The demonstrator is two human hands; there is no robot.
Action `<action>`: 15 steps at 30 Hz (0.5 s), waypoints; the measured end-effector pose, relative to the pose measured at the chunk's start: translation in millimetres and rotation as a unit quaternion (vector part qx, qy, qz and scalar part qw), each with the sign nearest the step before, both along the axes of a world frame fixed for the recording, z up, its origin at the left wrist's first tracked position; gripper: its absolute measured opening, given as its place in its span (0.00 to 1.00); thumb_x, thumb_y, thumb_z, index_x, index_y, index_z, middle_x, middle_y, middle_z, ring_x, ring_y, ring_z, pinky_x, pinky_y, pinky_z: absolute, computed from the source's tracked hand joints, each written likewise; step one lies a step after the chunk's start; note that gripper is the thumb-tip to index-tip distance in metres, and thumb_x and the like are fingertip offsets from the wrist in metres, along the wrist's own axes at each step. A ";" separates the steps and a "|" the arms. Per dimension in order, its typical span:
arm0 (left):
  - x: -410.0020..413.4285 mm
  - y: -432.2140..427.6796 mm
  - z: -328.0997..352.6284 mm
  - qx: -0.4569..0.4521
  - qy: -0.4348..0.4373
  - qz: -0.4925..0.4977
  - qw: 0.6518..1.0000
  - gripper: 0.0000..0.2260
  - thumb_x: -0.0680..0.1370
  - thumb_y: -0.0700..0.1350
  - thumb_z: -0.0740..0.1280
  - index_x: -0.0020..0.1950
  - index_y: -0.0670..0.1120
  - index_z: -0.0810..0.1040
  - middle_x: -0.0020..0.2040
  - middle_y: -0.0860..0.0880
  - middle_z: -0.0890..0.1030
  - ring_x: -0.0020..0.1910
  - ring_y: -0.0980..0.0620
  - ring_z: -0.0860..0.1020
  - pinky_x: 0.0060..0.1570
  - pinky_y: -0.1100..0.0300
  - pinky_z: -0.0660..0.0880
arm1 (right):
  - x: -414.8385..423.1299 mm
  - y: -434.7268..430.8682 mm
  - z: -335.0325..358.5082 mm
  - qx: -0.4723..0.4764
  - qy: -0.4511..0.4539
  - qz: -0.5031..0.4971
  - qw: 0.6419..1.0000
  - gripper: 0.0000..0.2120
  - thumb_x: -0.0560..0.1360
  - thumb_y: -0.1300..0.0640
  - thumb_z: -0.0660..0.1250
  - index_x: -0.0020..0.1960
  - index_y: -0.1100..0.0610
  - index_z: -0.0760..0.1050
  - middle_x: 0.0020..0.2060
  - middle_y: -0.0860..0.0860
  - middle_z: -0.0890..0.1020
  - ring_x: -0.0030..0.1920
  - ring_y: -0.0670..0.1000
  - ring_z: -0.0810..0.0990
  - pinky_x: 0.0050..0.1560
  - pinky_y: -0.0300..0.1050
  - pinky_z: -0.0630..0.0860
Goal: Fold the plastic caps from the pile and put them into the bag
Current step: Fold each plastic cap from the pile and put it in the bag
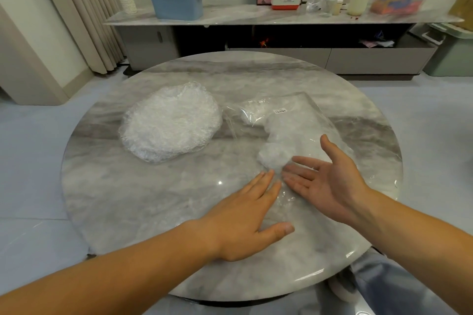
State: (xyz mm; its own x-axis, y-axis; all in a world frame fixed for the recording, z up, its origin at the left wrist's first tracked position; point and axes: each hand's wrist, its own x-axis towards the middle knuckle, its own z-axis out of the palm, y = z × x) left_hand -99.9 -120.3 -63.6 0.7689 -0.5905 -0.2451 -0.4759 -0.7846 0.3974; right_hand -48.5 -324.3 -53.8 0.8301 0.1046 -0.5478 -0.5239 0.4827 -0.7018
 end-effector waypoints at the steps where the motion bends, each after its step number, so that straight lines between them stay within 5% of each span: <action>1: -0.2 0.1 -0.4 -0.002 0.000 0.000 1.000 0.37 0.81 0.68 0.50 0.82 0.52 0.38 0.80 0.57 0.32 0.77 0.62 0.31 0.76 0.63 0.38 | 1.1 1.7 0.5 0.011 0.002 0.009 1.000 0.39 0.77 0.32 0.62 0.68 0.67 0.72 0.66 0.66 0.77 0.67 0.65 0.76 0.71 0.59 0.71; 10: 3.7 0.9 -4.9 0.007 -0.003 -0.002 1.000 0.38 0.81 0.68 0.50 0.82 0.53 0.39 0.80 0.56 0.32 0.77 0.61 0.32 0.79 0.59 0.41 | -1.7 -1.7 3.6 0.006 -0.017 0.030 0.999 0.44 0.76 0.30 0.60 0.75 0.66 0.66 0.69 0.64 0.75 0.72 0.62 0.72 0.74 0.59 0.67; 15: 6.1 2.5 -4.8 -0.035 0.004 0.000 0.999 0.34 0.80 0.68 0.52 0.83 0.55 0.49 0.80 0.56 0.33 0.76 0.62 0.29 0.78 0.59 0.40 | -19.5 -16.9 27.6 -0.215 -0.048 0.097 0.971 0.32 0.79 0.35 0.61 0.59 0.66 0.76 0.53 0.64 0.85 0.54 0.62 0.85 0.57 0.57 0.81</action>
State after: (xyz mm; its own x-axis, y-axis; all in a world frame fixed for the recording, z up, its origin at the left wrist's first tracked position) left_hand -93.8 -117.8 -68.5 0.7668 -0.6069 -0.2088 -0.4727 -0.7541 0.4559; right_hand -68.0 -341.2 -26.2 0.8666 0.0432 -0.4971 -0.4985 0.0323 -0.8663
